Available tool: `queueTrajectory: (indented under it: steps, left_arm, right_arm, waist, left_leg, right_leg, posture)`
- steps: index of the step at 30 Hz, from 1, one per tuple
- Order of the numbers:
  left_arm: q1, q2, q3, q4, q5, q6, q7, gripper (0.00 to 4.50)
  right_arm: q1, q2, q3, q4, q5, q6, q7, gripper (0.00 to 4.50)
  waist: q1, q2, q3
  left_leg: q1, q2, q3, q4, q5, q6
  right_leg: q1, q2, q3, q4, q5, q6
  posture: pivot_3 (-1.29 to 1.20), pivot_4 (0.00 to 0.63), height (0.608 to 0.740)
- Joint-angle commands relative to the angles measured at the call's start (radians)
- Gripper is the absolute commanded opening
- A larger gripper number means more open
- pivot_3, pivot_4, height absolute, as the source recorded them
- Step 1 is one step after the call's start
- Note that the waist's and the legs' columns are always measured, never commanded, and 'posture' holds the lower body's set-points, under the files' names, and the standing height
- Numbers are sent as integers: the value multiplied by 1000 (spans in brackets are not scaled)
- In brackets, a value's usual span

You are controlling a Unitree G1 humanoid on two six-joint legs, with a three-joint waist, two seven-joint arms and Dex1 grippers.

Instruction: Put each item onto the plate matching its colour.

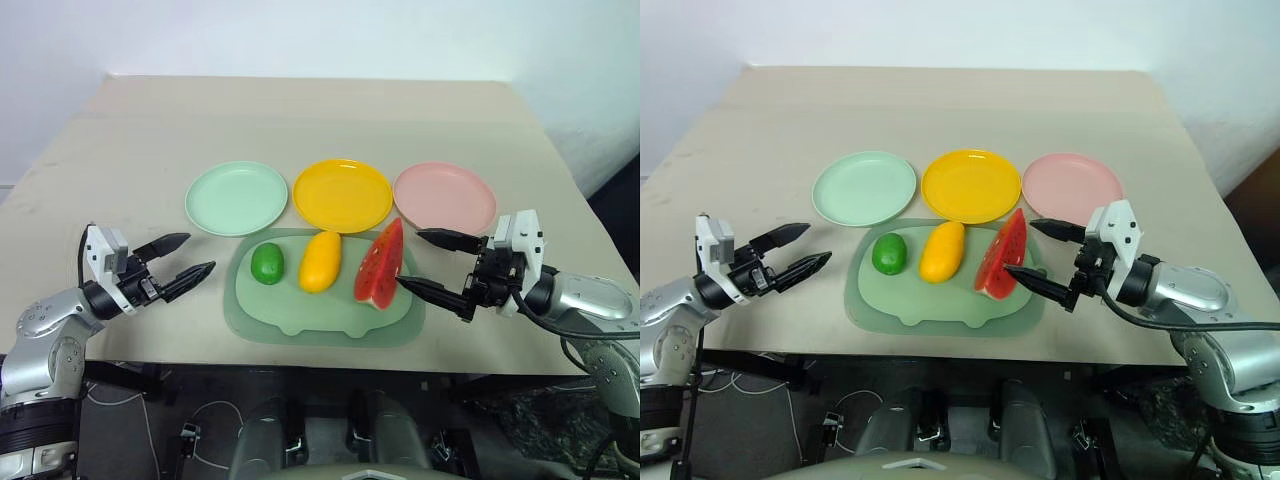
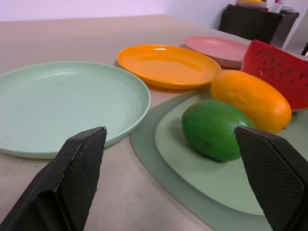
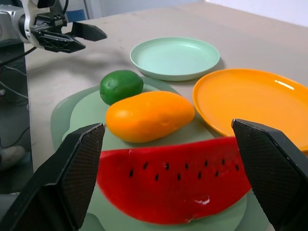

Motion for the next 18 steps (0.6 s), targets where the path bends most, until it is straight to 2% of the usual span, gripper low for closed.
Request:
queueTrajectory:
  steps: [1, 10, 18]
  left_arm:
    - [-3, 11, 22, -29, -8, -7, 6, 4473]
    - [-29, 6, 0, -16, 0, -8, 0, 4473]
    - [-28, -34, -30, -29, 15, -22, 17, 4473]
  right_arm:
    - [0, 8, -24, -21, 15, -18, -2, 4500]
    - [-8, -7, -52, -21, 74, 51, -41, 4500]
    - [-81, -43, -90, -29, 216, 250, -146, 4500]
  waist:
    - [0, 0, 0]
    - [0, 0, 0]
    - [0, 0, 0]
  left_leg:
    - [0, 0, 0, 0, 0, 0]
    - [0, 0, 0, 0, 0, 0]
    - [0, 0, 0, 0, 0, -1]
  right_leg:
    - [0, 0, 0, 0, 0, 0]
    - [0, 0, 0, 0, 0, 0]
    - [0, 0, 0, 0, 0, 0]
  posture:
    - [0, 150, 696]
    - [0, 150, 696]
    - [0, 150, 696]
